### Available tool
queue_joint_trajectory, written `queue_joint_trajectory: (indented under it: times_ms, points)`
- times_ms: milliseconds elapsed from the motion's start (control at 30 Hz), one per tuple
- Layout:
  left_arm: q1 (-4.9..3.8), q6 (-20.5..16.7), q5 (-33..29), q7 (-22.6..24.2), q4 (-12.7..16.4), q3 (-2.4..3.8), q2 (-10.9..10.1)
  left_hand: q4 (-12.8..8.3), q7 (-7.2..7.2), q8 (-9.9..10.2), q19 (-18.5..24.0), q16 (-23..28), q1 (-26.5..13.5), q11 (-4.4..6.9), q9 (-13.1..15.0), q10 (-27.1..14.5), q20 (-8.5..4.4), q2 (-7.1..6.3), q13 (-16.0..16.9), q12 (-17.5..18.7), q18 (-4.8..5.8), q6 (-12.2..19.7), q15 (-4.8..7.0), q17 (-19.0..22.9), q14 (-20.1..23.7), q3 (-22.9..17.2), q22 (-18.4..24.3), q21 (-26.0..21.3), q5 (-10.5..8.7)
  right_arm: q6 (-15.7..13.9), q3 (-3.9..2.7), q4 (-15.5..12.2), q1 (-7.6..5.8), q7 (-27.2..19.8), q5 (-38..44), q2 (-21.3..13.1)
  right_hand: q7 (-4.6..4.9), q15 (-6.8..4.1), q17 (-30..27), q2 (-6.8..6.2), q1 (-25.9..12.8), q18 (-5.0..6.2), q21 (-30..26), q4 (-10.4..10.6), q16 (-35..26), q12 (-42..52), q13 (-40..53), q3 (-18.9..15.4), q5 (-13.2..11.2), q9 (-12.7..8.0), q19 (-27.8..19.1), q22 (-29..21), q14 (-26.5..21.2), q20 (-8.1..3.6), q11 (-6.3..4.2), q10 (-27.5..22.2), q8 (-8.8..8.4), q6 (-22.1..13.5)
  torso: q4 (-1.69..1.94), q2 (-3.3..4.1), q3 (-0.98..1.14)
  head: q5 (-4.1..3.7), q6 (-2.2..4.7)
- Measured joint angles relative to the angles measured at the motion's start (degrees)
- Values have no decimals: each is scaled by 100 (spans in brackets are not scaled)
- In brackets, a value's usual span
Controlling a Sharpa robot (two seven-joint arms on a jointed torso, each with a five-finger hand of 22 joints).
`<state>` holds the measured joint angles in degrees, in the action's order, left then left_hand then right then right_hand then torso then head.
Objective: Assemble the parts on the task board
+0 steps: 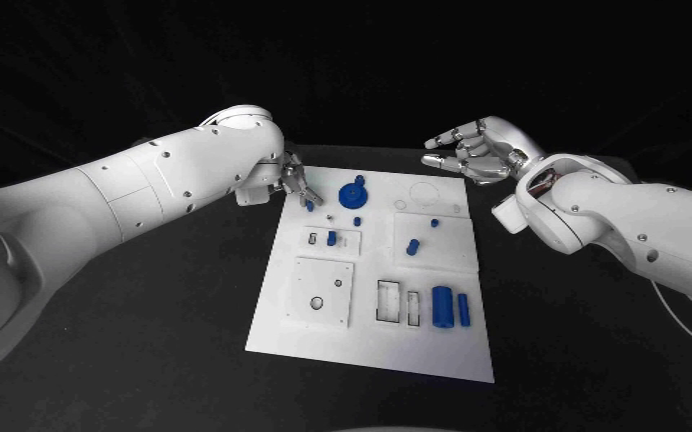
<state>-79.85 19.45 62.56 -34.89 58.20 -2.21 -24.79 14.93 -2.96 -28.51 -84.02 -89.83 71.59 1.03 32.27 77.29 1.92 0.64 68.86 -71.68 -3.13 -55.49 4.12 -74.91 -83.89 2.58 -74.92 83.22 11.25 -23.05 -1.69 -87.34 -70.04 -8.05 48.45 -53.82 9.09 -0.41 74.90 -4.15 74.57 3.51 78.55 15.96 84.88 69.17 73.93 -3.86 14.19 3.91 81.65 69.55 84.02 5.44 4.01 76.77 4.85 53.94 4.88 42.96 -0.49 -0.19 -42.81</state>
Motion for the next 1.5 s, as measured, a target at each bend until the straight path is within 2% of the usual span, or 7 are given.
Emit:
queue_joint_trajectory:
  times_ms: [233,400,467,600,967,1300,1500]
  points:
    - [3,-21,-11,6,1,0,1,-144,14,0,0,0,407,11,4,10,0,117,4,1,0,14,31,0,-5,-369,0,0,0,1,0,2,0,0,0,4,0,0,0,0,0,-1,0,0,0,0,0,0,0,0,0,0,0,0,0,0,0,0,-2,1,0,1,0]
    - [-1,-69,-70,42,-4,3,0,-397,2,70,0,0,797,33,-48,-10,-42,137,-25,68,0,167,58,0,-17,-1123,0,0,-20,2,0,3,0,1,0,4,0,0,4,0,0,0,0,0,0,0,0,0,0,0,0,0,0,0,0,0,0,0,-2,1,1,4,0]
    - [0,-89,-96,58,-8,3,0,-408,-53,84,0,0,872,20,-47,-22,-42,62,-149,97,0,222,57,1,-18,-1668,1,-24,-39,3,0,3,0,1,0,4,0,0,4,0,0,0,0,0,0,0,0,0,0,0,0,0,0,0,0,0,0,0,-2,2,1,4,-3]
    - [5,-132,-151,95,-16,-4,2,65,-70,-52,0,0,763,19,75,-23,-42,-151,-136,133,0,239,58,1,-18,-2151,1,-24,-21,6,0,-6,1,2,0,-14,0,0,4,0,0,0,0,0,0,0,0,0,0,0,0,0,0,0,0,0,0,0,2,2,1,11,-13]
    - [9,-214,-323,156,81,-26,-99,-240,-52,-318,0,0,187,-1,282,0,-42,-723,-101,124,0,259,45,1,-5,-3322,1,-24,-18,17,0,-23,1,7,0,-56,0,0,3,0,0,0,0,0,0,0,0,0,0,0,0,0,0,0,0,0,0,0,1,-2,3,36,-24]
    - [24,-829,-549,320,997,-82,-732,-434,-60,-429,0,0,-2,21,358,64,-42,-851,-60,66,1,266,45,-4,-5,-3613,1,-24,25,23,0,-41,1,13,0,-92,0,0,3,0,0,0,0,0,0,0,0,0,0,0,0,0,0,0,0,0,0,0,2,-2,8,51,-11]
    - [155,-1331,-540,486,1702,-104,-1189,-514,-50,-451,0,0,-76,15,363,98,-42,-925,-60,66,0,255,45,-3,-6,-3693,1,15,27,24,0,-44,1,15,0,-113,0,0,3,0,0,0,0,0,0,0,0,0,0,0,0,0,0,0,0,0,0,0,11,-3,4,40,-19]
